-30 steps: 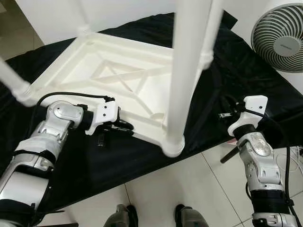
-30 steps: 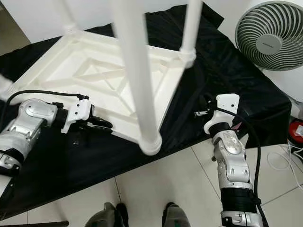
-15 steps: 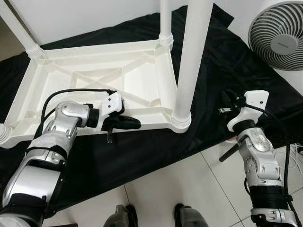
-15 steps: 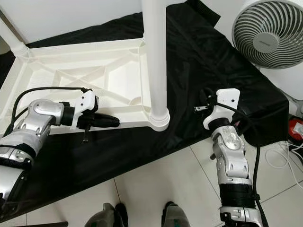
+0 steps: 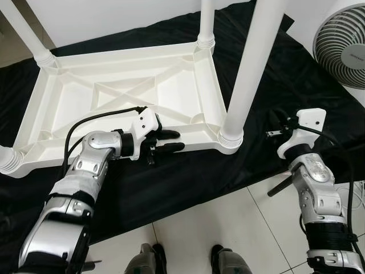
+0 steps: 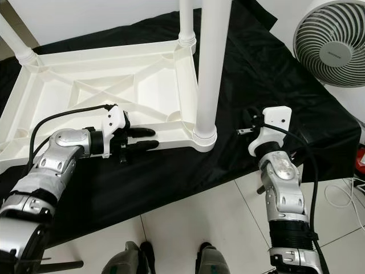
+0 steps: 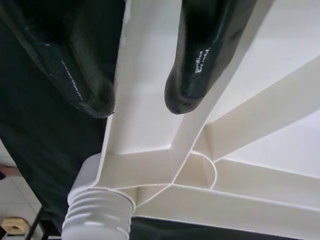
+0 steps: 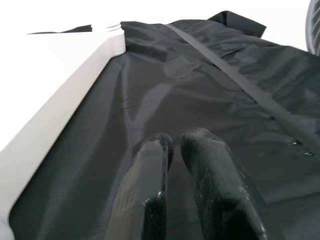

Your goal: Building children table

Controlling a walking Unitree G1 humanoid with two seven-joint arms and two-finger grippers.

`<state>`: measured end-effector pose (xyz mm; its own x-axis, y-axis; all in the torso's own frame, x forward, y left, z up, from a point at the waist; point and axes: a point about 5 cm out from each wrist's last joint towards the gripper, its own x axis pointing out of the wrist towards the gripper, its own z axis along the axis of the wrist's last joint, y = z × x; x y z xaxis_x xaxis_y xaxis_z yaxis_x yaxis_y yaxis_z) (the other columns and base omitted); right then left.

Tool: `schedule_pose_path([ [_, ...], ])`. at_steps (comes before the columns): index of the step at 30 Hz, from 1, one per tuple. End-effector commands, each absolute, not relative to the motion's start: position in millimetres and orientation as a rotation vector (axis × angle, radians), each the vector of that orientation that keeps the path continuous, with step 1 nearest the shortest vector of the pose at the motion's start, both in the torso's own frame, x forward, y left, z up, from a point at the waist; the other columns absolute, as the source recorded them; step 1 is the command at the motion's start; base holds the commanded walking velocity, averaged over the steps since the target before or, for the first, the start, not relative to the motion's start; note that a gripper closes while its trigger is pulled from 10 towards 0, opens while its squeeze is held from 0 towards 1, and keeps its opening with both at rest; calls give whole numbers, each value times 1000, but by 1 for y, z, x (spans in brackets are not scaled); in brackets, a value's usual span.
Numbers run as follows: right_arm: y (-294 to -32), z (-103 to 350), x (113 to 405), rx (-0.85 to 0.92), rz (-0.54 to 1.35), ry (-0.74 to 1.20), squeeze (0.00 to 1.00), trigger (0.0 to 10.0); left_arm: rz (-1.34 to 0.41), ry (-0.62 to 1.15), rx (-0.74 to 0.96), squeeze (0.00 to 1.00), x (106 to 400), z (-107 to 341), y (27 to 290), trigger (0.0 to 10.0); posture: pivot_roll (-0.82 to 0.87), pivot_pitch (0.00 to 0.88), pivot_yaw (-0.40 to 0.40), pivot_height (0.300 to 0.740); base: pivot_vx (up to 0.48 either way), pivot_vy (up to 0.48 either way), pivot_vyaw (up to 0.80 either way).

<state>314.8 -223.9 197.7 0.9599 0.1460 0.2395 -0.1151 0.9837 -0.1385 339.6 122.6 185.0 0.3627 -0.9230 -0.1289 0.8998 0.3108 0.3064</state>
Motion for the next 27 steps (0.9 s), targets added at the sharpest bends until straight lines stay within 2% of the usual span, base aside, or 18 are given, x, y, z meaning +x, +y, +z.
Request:
schedule_pose_path([
  [1, -224, 195, 315, -114, 137, -244, 0, 10000, -1119, -80, 347, 0, 341, 188, 129, 10000, -76, 202, 96, 740, 0, 0, 0],
  [2, -223, 197, 316, -119, 151, -246, 0, 10000, -1099, -121, 368, 0, 336, 202, 136, 10000, -71, 201, 89, 740, 0, 0, 0],
  [9, -222, 198, 317, -118, 214, -240, 0, 10000, -1056, -155, 330, 0, 330, 221, 150, 10000, -61, 197, 77, 740, 0, 0, 0],
  [10, -221, 199, 316, -118, 248, -238, 918, 10000, -1023, -179, 300, 0, 328, 228, 154, 10000, -60, 194, 74, 740, 0, 0, 0],
  [12, -221, 199, 316, -118, 248, -238, 918, 10000, -1023, -179, 300, 0, 328, 228, 154, 10000, -60, 194, 74, 740, 0, 0, 0],
  [13, -222, 201, 315, -99, 310, -234, 1000, 10000, -953, -192, 244, 0, 326, 237, 160, 10000, -58, 192, 70, 740, 0, 0, 0],
  [17, -223, 203, 314, -95, 346, -232, 1000, 10000, -907, -182, 216, 0, 325, 238, 164, 10000, -58, 192, 70, 740, 0, 0, 0],
  [19, -225, 203, 308, -117, 458, -195, 1000, 10000, -795, -169, 164, 0, 327, 237, 169, 10000, -60, 183, 69, 740, 0, 0, 0],
  [22, -227, 204, 305, -118, 523, -177, 1000, 10000, -753, -162, 128, 0, 326, 237, 169, 10000, -59, 182, 68, 740, 0, 0, 0],
  [24, -230, 207, 300, -137, 640, -141, 1000, 10000, -699, -106, 142, 0, 327, 232, 169, 10000, -53, 174, 60, 740, 0, 0, 0],
  [25, -231, 208, 300, -151, 673, -131, 957, 10000, -692, -74, 152, 0, 328, 229, 168, 10000, -53, 174, 60, 740, 0, 0, 0],
  [26, -231, 208, 300, -151, 673, -131, 957, 10000, -692, -74, 152, 0, 328, 229, 168, 10000, -53, 174, 60, 740, 0, 0, 0],
  [27, -231, 208, 299, -166, 711, -117, 0, 10000, -683, -71, 155, 0, 328, 229, 169, 10000, -53, 174, 60, 740, 0, 0, 0],
])
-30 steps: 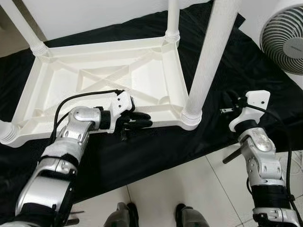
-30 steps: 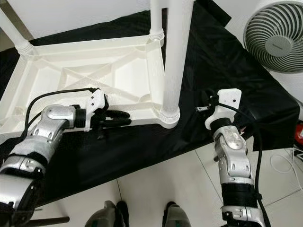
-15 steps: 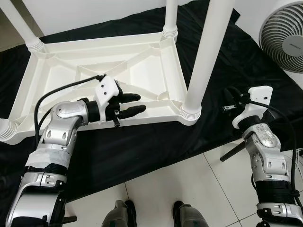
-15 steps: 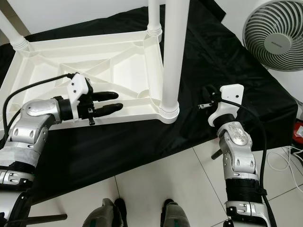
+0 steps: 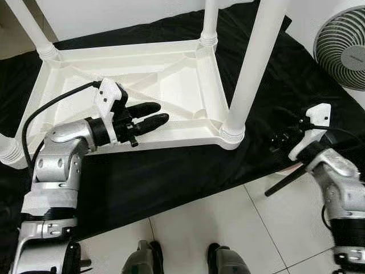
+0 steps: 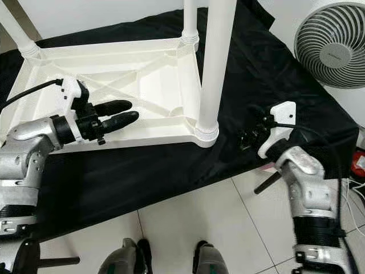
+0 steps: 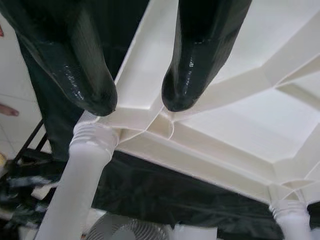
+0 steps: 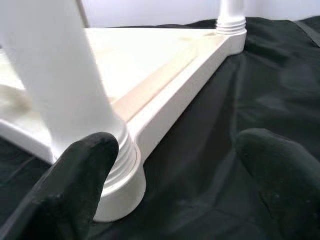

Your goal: Building children table

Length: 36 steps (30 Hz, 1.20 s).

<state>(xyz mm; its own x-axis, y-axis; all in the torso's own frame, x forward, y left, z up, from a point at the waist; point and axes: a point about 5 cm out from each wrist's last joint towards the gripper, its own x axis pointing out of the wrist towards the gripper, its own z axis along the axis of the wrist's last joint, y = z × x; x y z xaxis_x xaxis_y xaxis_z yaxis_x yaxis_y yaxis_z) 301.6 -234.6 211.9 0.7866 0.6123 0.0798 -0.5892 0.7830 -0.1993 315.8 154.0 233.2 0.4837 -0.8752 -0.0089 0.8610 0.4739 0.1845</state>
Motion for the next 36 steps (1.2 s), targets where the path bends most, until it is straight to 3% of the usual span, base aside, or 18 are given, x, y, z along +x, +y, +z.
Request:
schedule_pose_path([
  [1, -227, 210, 299, -182, 799, -102, 0, 10000, -683, -88, 153, 0, 327, 230, 169, 10000, -53, 167, 59, 740, 0, 0, 0],
  [11, -209, 219, 317, -241, 910, -125, 0, 10000, -599, -59, 257, 0, 321, 213, 155, 10000, -58, 148, 52, 740, 0, 0, 0],
  [24, -190, 213, 341, -221, 884, -140, 0, 10000, -647, -88, 231, 0, 304, 211, 126, 10000, -47, 136, 32, 740, 0, 0, 0],
  [25, -188, 209, 343, -218, 876, -136, 0, 8667, -647, -90, 222, 0, 304, 209, 122, 10000, -52, 130, 32, 740, 0, 0, 0],
  [27, -188, 209, 343, -218, 876, -136, 0, 8667, -647, -90, 222, 0, 304, 209, 122, 10000, -52, 130, 32, 740, 0, 0, 0],
  [28, -187, 206, 345, -216, 866, -133, 0, 0, -649, -91, 198, 0, 304, 208, 116, 10000, -52, 130, 32, 740, 0, 0, 0],
  [31, -191, 204, 354, -217, 774, -129, 0, 0, -708, -90, 179, 0, 301, 204, 94, 10000, -76, 128, 23, 740, 0, 0, 0],
  [36, -203, 206, 361, -209, 663, -141, 0, 0, -748, -95, 194, 0, 300, 204, 82, 10000, -83, 124, 20, 740, 0, 0, 0],
])
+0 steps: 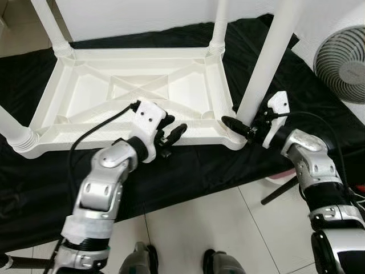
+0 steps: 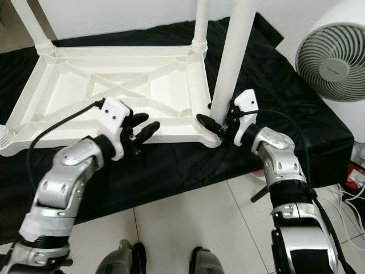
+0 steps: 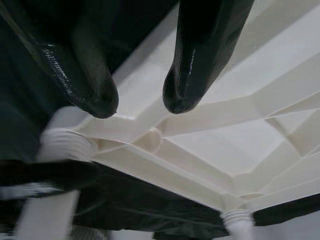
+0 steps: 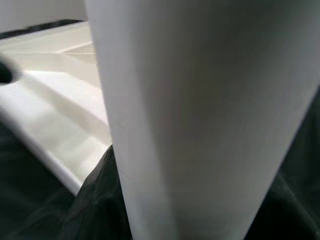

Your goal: Building children table

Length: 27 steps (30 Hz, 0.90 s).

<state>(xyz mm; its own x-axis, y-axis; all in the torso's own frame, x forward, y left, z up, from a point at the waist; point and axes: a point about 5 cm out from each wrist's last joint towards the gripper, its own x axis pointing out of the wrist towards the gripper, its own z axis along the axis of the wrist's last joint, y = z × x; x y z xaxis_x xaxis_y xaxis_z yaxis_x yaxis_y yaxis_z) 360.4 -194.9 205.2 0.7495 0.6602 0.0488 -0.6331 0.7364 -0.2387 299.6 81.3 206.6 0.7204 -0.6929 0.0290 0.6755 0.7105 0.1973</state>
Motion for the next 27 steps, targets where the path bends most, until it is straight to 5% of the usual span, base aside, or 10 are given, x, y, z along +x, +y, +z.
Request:
schedule_pose_path([
  [1, -206, 207, 362, -210, 637, -145, 0, 0, -747, -94, 191, 0, 300, 204, 81, 10000, -86, 124, 21, 740, 0, 0, 0],
  [10, -205, 206, 357, -195, 492, -167, 0, 0, -767, -90, 170, 0, 300, 199, 73, 10000, -101, 123, 21, 740, 0, 0, 0],
  [27, -141, 166, 337, -33, 37, -42, 0, 0, -582, -92, 163, 0, 313, 199, 90, 10000, -84, 138, 24, 740, 0, 0, 0],
])
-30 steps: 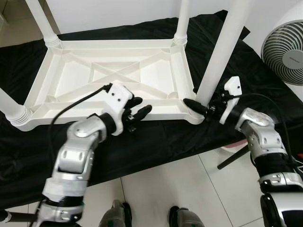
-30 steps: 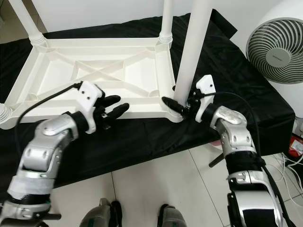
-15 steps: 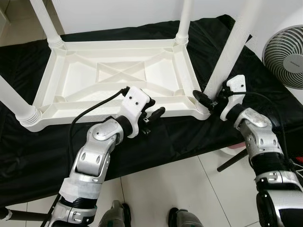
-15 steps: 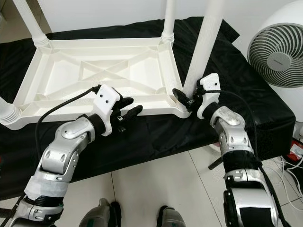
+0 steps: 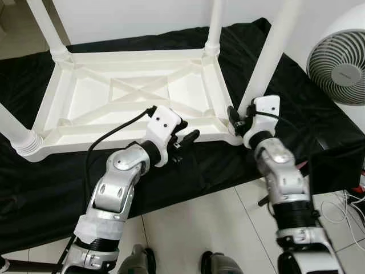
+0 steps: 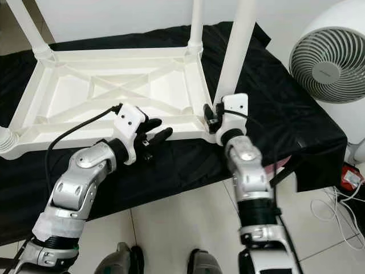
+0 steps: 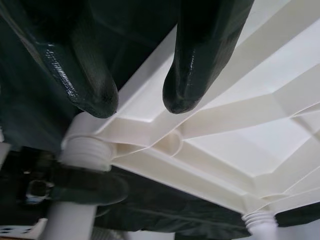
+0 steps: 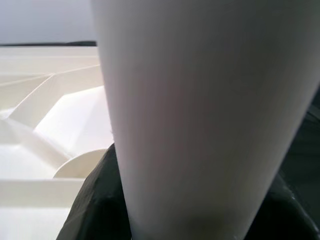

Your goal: Building children table

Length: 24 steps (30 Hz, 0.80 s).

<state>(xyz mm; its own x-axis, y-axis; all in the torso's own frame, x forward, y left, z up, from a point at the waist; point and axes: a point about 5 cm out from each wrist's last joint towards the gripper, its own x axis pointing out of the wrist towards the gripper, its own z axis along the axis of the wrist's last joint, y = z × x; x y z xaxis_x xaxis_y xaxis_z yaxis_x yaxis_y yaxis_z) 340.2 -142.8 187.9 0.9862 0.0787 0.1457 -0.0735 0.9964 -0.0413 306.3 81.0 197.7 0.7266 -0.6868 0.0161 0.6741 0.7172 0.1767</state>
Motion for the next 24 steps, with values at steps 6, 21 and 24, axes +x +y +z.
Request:
schedule_pose_path([
  [6, -133, 168, 335, -3, 2, -51, 0, 10000, -535, -107, 156, 0, 320, 204, 96, 10000, -78, 129, 20, 740, 0, 0, 0],
  [21, -161, 192, 349, -66, 405, -124, 1000, 10000, -584, -129, 203, 0, 315, 203, 96, 10000, -74, 123, 27, 740, 0, 0, 0],
  [24, -166, 197, 349, -98, 477, -142, 431, 10000, -618, -124, 211, 0, 311, 201, 94, 10000, -70, 121, 27, 740, 0, 0, 0],
])
